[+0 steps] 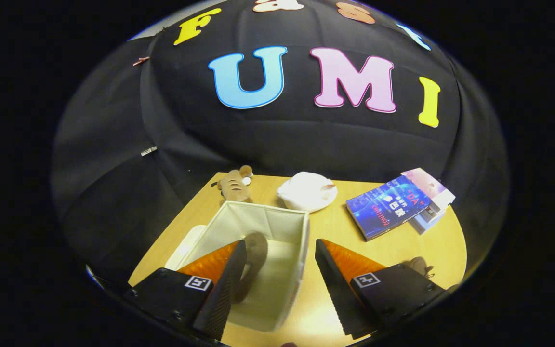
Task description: Open the storage box then place both shoes into the box .Put the left shoe in first, then the right shoe, with the right side of both shoes facing outward in a uniform manner.
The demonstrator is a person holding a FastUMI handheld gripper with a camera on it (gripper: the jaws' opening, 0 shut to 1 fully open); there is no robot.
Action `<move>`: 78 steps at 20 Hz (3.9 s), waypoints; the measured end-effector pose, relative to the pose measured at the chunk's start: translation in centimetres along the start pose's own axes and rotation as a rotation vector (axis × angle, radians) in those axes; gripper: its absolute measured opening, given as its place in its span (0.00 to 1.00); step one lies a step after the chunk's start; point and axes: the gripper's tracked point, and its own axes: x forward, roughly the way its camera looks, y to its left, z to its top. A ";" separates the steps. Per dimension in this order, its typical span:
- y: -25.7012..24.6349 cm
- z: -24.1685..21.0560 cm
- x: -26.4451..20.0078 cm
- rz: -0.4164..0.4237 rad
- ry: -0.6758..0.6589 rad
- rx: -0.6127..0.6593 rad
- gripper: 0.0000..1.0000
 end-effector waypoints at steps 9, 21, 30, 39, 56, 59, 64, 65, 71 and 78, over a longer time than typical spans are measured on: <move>-18.8 -6.1 -5.9 -0.136 0.037 0.024 0.90; -31.7 -19.8 -5.2 -0.251 0.316 -0.001 0.90; -33.5 -21.7 -0.3 -0.252 0.341 -0.038 0.65; -32.8 -21.3 -0.3 -0.289 0.341 0.042 0.09; -14.6 -2.6 -1.7 -0.162 0.141 0.156 0.09; -9.2 -0.7 -0.7 -0.113 0.126 0.169 0.09; -2.2 0.6 1.4 -0.075 0.125 0.168 0.09; -1.3 0.6 1.8 -0.082 0.126 0.160 0.09; 1.9 -2.7 5.4 -0.147 0.193 0.126 0.09; 3.3 -6.3 7.8 -0.204 0.266 0.066 0.09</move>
